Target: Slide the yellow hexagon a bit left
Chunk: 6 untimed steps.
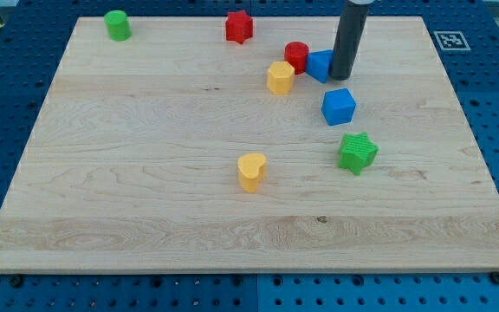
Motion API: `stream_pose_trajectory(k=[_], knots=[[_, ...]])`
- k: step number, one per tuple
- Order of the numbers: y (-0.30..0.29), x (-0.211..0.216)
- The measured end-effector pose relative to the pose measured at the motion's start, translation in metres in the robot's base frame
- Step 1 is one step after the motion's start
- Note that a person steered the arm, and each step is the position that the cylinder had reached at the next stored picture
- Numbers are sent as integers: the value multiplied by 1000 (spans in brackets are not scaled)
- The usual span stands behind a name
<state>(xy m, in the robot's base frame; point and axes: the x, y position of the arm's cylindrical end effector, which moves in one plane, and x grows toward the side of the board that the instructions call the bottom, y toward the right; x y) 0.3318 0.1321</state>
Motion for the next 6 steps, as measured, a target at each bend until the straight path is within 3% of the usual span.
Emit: stream_pose_trajectory(k=[1, 3, 5, 6], knots=[[5, -14], [10, 39], [-75, 10], [-70, -7]])
